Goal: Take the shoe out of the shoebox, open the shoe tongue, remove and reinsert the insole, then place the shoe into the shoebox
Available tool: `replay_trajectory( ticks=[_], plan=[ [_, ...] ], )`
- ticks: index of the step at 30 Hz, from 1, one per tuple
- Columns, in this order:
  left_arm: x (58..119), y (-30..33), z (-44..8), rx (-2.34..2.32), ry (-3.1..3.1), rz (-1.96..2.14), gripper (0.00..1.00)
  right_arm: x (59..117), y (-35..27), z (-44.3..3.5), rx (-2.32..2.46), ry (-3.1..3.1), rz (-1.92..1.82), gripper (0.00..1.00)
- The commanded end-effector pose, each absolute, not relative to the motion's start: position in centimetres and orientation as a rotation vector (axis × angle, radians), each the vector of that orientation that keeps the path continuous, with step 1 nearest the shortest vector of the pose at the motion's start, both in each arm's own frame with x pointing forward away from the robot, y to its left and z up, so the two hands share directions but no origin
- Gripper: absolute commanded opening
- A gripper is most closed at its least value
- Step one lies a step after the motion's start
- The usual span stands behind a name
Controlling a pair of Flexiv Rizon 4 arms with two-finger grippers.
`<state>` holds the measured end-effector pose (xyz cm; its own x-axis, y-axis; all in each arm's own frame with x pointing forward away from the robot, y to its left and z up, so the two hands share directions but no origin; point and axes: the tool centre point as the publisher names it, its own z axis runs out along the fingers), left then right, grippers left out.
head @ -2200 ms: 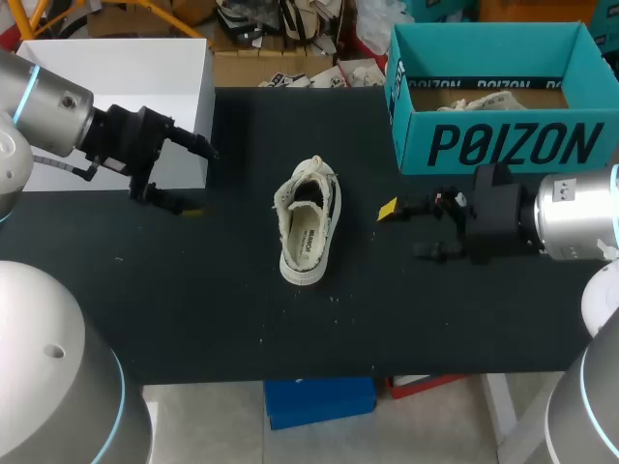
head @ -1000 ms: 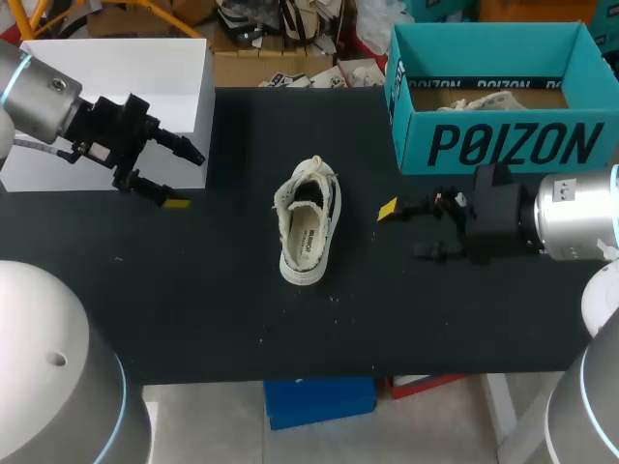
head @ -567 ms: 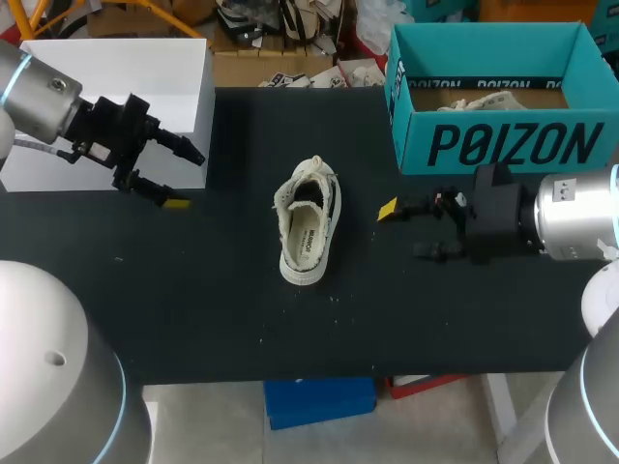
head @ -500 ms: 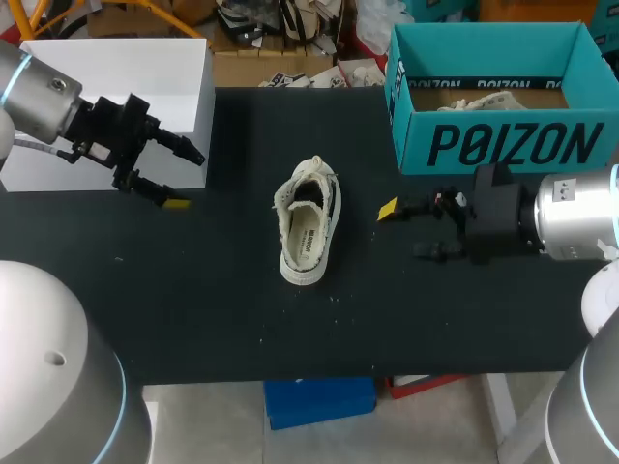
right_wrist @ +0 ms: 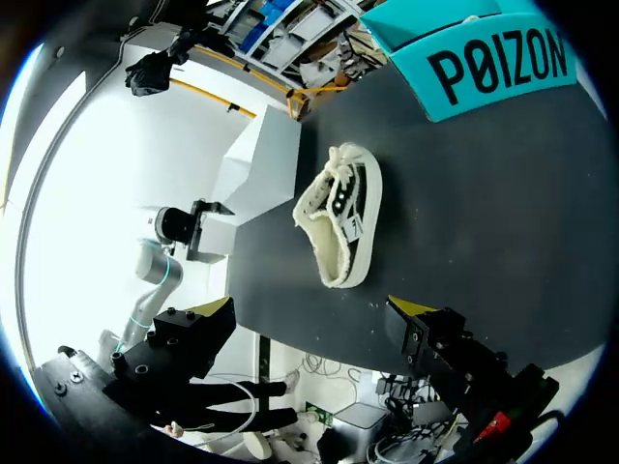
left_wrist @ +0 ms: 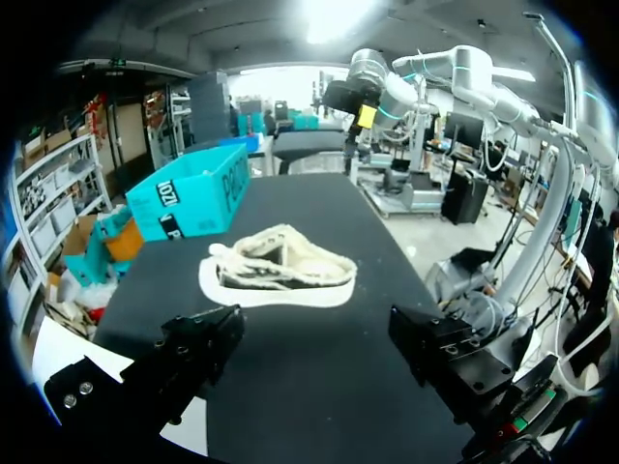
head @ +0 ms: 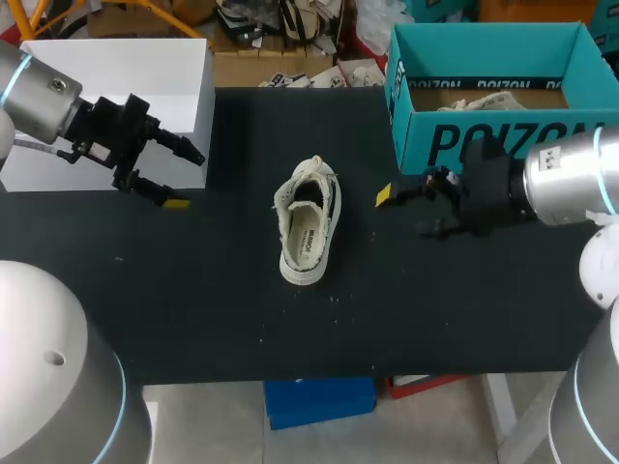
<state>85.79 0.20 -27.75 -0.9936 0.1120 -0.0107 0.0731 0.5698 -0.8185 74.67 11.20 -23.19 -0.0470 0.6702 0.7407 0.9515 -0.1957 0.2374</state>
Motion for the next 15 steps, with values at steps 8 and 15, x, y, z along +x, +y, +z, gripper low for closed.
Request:
replay_trajectory(
  ticks=[8,15],
  plan=[
    [85.8,0.2,-27.7,-0.163,-2.747,1.422,1.00,81.6,13.5,-22.3,-2.091,-2.099,-0.581,1.00],
    [85.8,0.2,-27.7,-0.163,-2.747,1.422,1.00,81.6,13.5,-22.3,-2.091,-2.099,-0.581,1.00]
  ],
)
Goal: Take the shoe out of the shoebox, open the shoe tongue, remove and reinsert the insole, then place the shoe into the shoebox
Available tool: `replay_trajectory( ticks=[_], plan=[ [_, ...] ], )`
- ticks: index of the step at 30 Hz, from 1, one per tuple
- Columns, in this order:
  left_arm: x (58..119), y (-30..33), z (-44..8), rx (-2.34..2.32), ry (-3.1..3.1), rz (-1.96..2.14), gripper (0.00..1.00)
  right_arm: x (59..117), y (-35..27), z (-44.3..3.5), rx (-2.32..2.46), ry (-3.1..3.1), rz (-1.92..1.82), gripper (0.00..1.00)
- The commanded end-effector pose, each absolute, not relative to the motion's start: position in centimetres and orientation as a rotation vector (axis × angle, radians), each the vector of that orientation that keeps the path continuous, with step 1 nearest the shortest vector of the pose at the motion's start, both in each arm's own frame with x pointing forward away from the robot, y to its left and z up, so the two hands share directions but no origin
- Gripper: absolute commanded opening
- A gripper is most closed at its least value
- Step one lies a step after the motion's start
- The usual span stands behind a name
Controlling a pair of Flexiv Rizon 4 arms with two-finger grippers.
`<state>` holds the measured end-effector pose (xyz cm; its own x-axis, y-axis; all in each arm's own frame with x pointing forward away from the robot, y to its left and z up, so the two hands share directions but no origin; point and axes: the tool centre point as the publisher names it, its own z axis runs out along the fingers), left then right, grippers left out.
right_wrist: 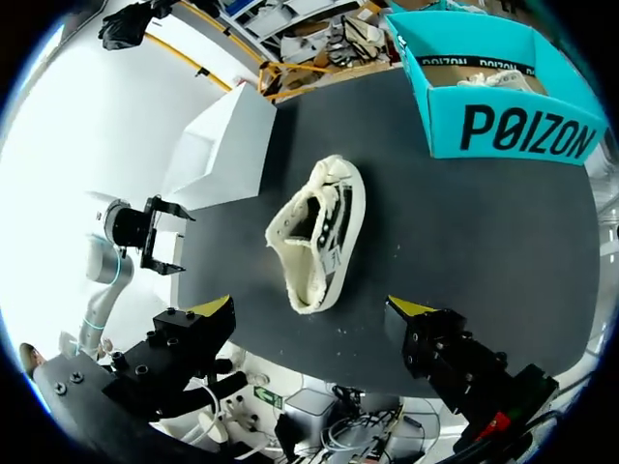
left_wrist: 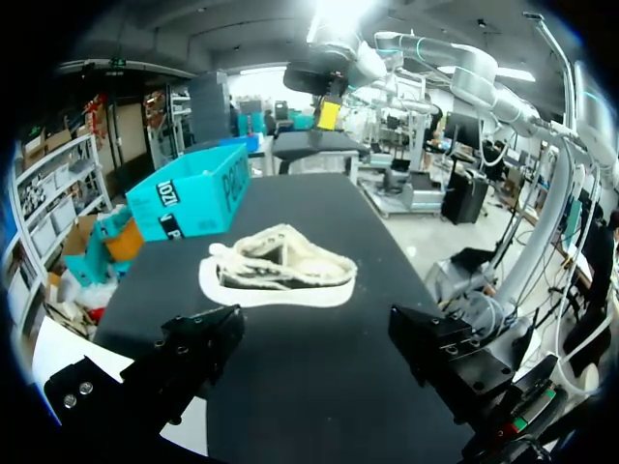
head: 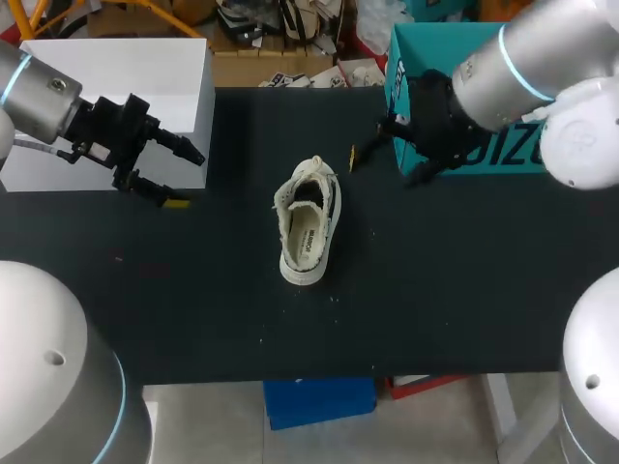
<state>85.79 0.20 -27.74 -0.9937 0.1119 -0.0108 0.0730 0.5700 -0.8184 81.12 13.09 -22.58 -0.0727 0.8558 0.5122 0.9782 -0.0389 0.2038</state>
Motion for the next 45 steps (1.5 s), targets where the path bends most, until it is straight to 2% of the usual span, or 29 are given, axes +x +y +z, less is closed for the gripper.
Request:
replay_trajectory(
  ticks=[1,6,15,28,29,31,33,36,37,39,42,45],
  plan=[
    [85.8,0.2,-27.7,-0.163,-2.747,1.422,1.00,81.6,13.5,-22.3,-2.091,-2.099,-0.581,1.00],
    [85.8,0.2,-27.7,-0.163,-2.747,1.422,1.00,81.6,13.5,-22.3,-2.091,-2.099,-0.581,1.00],
    [85.8,0.2,-27.7,-0.163,-2.747,1.422,1.00,87.0,15.7,-23.1,-2.065,-2.271,-0.344,1.00],
    [85.8,0.2,-27.7,-0.163,-2.747,1.422,1.00,86.8,16.8,-25.1,-2.209,-2.247,-0.173,0.98],
    [85.8,0.2,-27.7,-0.163,-2.747,1.422,1.00,86.7,16.9,-25.3,-2.218,-2.242,-0.173,0.95],
    [85.8,0.2,-27.7,-0.163,-2.747,1.422,1.00,86.5,17.2,-25.9,-2.223,-2.243,-0.171,0.82],
    [85.8,0.2,-27.7,-0.163,-2.747,1.422,1.00,86.3,17.4,-26.5,-2.226,-2.250,-0.162,0.77],
    [85.8,0.2,-27.7,-0.163,-2.747,1.422,1.00,86.0,17.7,-27.4,-2.226,-2.255,-0.151,0.54],
    [85.8,0.2,-27.7,-0.163,-2.747,1.422,1.00,85.9,17.8,-27.7,-2.223,-2.257,-0.138,0.50],
    [85.8,0.2,-27.7,-0.163,-2.747,1.422,1.00,85.8,17.9,-28.4,-2.221,-2.255,-0.128,0.60],
    [85.8,0.2,-27.7,-0.163,-2.747,1.422,1.00,85.7,18.0,-29.3,-2.219,-2.245,-0.124,0.59],
    [85.8,0.2,-27.7,-0.163,-2.747,1.422,1.00,85.7,18.2,-30.1,-2.214,-2.234,-0.119,0.64]
  ],
)
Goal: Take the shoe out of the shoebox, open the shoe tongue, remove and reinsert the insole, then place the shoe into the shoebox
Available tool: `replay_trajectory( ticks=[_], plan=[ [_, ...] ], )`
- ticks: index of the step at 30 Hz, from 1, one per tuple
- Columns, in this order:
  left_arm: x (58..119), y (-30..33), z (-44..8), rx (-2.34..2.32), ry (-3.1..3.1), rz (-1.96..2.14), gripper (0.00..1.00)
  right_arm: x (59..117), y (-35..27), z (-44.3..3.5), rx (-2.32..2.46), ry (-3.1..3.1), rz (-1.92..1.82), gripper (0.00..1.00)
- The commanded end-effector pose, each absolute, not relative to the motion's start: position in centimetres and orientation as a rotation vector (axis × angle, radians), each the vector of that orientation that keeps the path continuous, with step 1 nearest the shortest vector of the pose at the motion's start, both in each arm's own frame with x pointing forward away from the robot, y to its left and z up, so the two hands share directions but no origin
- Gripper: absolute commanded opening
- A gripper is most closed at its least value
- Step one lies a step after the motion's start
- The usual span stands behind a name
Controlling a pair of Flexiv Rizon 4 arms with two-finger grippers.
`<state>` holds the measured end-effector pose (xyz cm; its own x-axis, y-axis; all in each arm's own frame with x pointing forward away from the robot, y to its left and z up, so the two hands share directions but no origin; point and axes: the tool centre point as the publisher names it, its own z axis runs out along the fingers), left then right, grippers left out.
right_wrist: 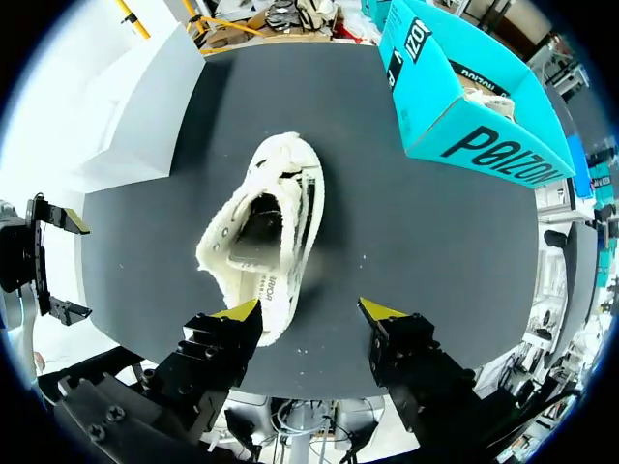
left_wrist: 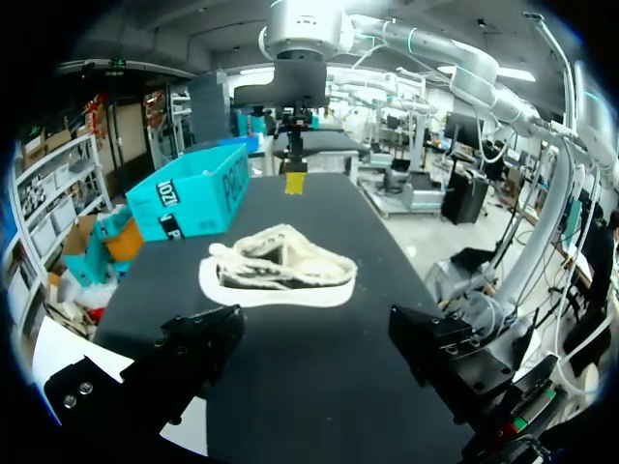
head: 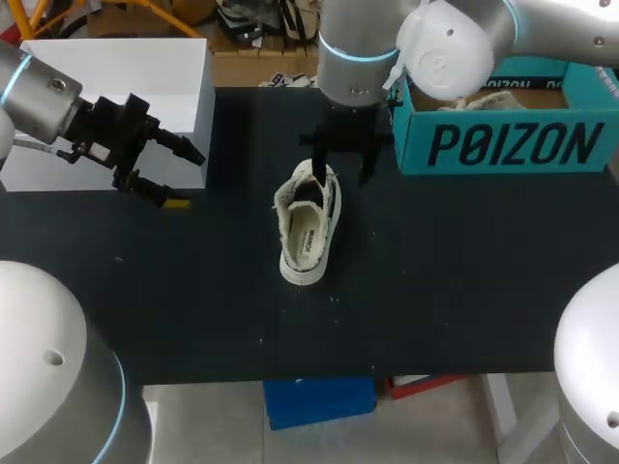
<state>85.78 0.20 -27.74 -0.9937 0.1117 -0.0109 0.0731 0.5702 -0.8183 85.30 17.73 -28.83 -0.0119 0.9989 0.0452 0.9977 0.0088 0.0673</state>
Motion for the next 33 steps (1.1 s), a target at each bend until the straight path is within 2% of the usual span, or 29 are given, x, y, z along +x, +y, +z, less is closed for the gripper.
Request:
replay_trajectory(
  ticks=[1,3,5,9,12,20,33],
  plan=[
    [85.8,0.2,-27.7,-0.163,-2.747,1.422,1.00,85.8,18.4,-30.3,2.209,2.228,0.120,0.69],
    [85.8,0.2,-27.7,-0.163,-2.747,1.422,1.00,85.9,18.7,-30.6,2.212,2.232,0.123,0.70],
    [85.8,0.2,-27.7,-0.163,-2.747,1.422,1.00,86.1,18.9,-31.0,2.215,2.238,0.125,0.64],
    [85.8,0.2,-27.7,-0.163,-2.747,1.422,1.00,86.6,19.2,-32.2,2.217,2.256,0.127,0.65],
    [85.8,0.2,-27.7,-0.163,-2.747,1.422,1.00,87.0,19.2,-33.1,2.211,2.279,0.122,0.70],
    [85.8,0.2,-27.7,-0.163,-2.747,1.422,1.00,87.2,19.0,-35.9,2.206,2.326,0.098,0.60],
    [85.8,0.2,-27.7,-0.163,-2.747,1.422,1.00,87.7,17.4,-39.1,2.215,2.357,0.073,0.59]
  ],
)
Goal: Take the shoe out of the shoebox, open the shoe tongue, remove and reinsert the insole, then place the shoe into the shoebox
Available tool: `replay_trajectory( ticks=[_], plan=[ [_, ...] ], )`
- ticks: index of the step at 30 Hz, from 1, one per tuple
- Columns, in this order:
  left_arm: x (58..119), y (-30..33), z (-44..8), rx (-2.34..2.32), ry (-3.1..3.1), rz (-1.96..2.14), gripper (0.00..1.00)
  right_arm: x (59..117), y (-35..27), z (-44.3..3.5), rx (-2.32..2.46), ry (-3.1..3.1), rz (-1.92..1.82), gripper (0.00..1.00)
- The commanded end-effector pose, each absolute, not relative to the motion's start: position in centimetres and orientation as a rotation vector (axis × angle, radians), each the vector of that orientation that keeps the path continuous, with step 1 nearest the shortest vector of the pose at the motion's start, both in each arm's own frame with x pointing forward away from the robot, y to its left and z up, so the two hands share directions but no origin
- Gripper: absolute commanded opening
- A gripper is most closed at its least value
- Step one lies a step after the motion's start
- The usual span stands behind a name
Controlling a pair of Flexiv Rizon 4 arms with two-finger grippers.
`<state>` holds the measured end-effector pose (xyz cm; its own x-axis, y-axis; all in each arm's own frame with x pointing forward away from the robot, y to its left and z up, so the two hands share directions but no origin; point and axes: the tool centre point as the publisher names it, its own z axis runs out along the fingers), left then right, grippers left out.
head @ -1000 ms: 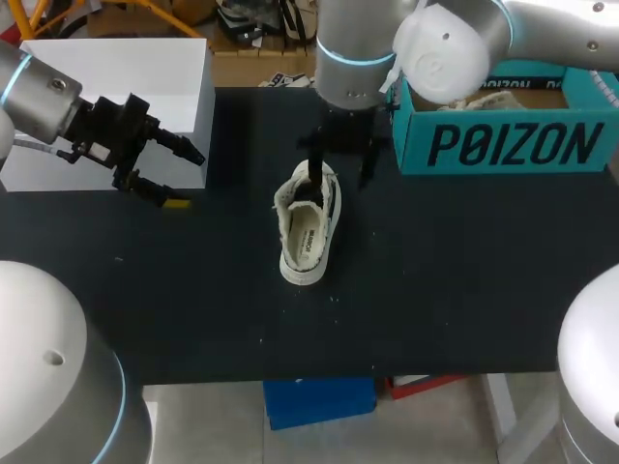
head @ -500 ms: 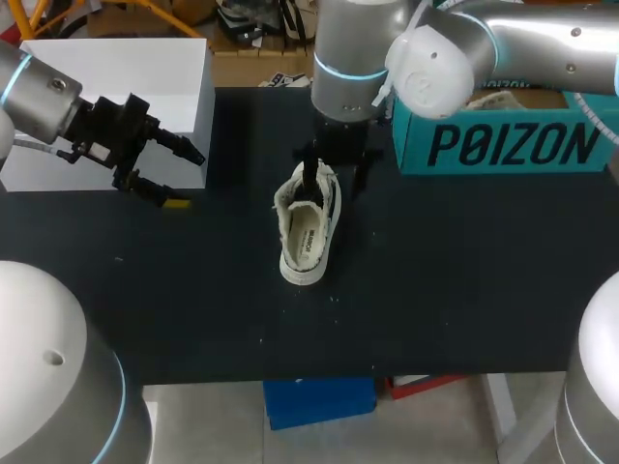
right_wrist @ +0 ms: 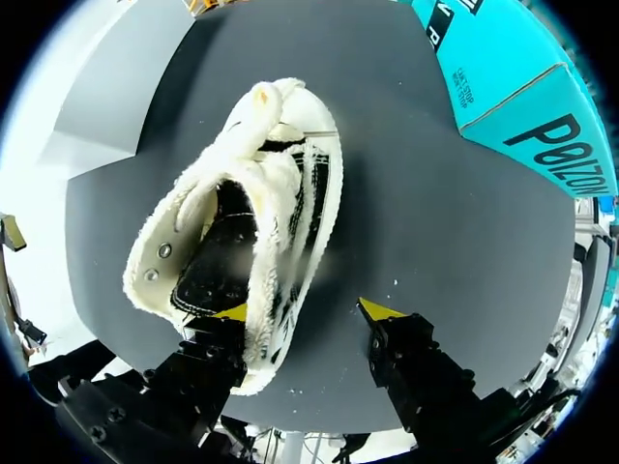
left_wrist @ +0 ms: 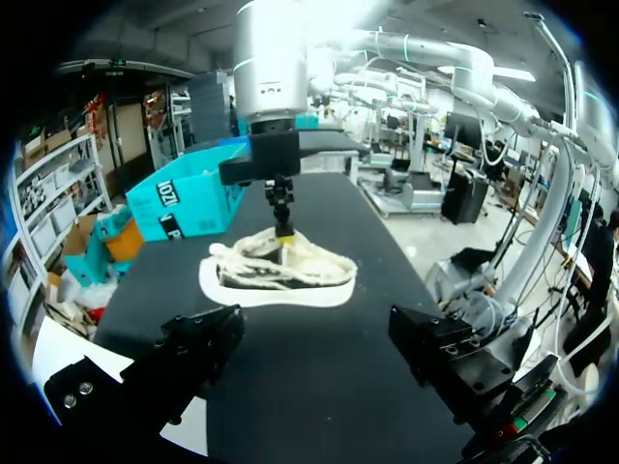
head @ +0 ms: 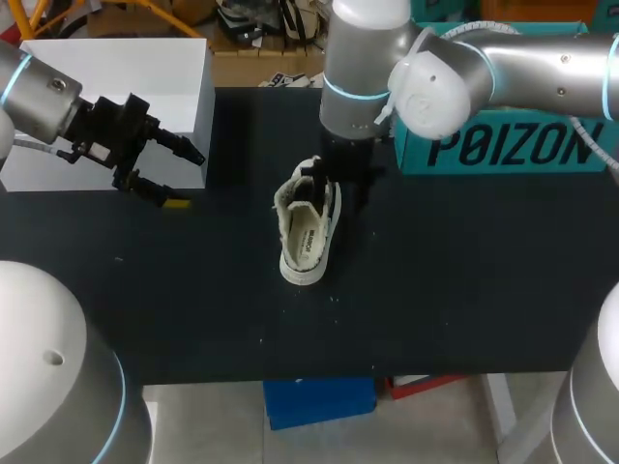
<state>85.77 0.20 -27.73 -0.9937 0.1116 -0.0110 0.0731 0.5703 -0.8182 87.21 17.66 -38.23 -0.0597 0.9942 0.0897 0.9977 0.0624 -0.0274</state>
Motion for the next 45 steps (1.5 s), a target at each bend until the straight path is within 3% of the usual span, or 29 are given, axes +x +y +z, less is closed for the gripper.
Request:
replay_trajectory(
  ticks=[1,18,20,22,45],
  plan=[
    [85.8,0.2,-27.7,-0.163,-2.747,1.422,1.00,87.8,17.4,-39.3,-2.086,-2.222,-0.068,0.59],
    [85.8,0.2,-27.7,-0.163,-2.747,1.422,1.00,88.1,18.7,-43.0,-2.059,-2.205,-0.041,0.60],
    [85.8,0.2,-27.7,-0.163,-2.747,1.422,1.00,88.1,18.7,-43.2,-2.068,-2.203,-0.029,0.47],
    [85.8,0.2,-27.7,-0.163,-2.747,1.422,1.00,88.1,18.8,-43.4,-2.073,-2.202,0.006,0.00],
    [85.8,0.2,-27.7,-0.163,-2.747,1.422,1.00,88.0,18.8,-43.4,-2.085,-2.200,-0.006,0.00]
  ],
)
